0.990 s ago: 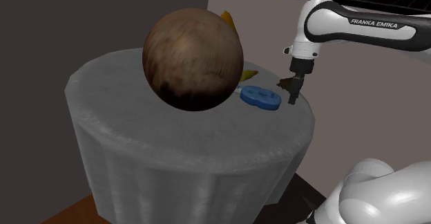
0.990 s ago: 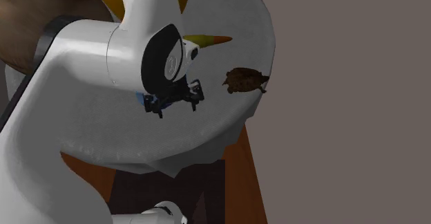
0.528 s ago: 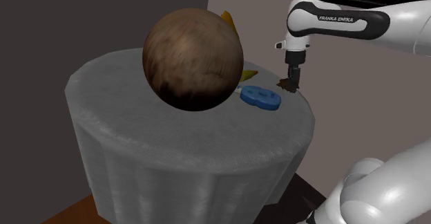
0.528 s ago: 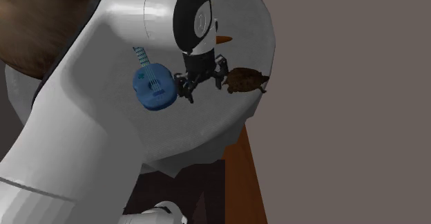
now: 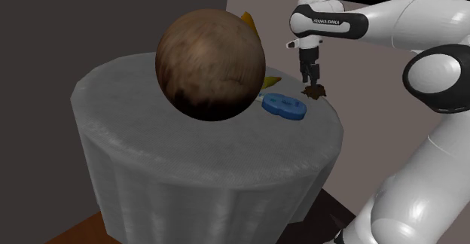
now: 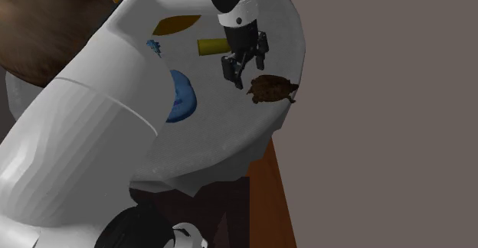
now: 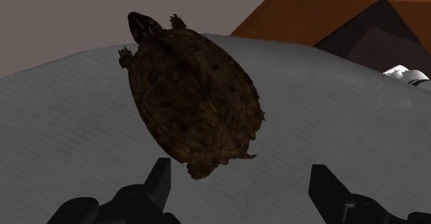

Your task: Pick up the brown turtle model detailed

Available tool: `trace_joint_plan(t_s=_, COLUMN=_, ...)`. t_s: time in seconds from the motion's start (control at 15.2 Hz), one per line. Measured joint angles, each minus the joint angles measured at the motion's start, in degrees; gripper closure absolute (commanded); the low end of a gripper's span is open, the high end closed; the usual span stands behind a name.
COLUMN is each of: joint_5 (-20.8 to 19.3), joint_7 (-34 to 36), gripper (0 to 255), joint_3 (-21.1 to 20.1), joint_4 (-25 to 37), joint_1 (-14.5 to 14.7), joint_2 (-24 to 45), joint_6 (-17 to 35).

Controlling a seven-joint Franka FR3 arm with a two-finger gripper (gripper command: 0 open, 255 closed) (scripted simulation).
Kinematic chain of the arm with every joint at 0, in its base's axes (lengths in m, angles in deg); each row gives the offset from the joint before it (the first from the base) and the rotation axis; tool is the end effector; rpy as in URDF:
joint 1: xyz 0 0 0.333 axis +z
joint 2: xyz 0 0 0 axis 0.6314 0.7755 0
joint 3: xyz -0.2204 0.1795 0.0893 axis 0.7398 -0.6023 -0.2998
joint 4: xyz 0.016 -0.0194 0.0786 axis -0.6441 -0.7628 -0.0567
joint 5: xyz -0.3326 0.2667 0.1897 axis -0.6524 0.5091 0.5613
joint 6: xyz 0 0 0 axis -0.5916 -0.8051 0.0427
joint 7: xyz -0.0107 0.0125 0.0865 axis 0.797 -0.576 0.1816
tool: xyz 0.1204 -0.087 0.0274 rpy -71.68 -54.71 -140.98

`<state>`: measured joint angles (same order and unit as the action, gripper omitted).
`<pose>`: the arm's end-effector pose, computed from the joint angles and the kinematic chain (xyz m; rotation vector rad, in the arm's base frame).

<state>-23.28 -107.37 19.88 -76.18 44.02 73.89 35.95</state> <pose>0.5587 -0.2328 0.5178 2.7375 1.3276 -0.5770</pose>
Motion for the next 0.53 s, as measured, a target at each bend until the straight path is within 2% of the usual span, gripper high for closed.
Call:
trace_joint_plan(t_s=0.26, joint_5=-0.07, joint_7=-1.71, gripper=0, joint_3=0.18, joint_4=-0.40, joint_1=-0.27, joint_2=1.74, joint_6=2.16)
trace_joint_plan(t_s=0.53, joint_5=-0.25, joint_7=-1.06, gripper=0, joint_3=0.21, joint_4=-3.77, joint_1=-0.31, joint_2=1.23, joint_6=4.96)
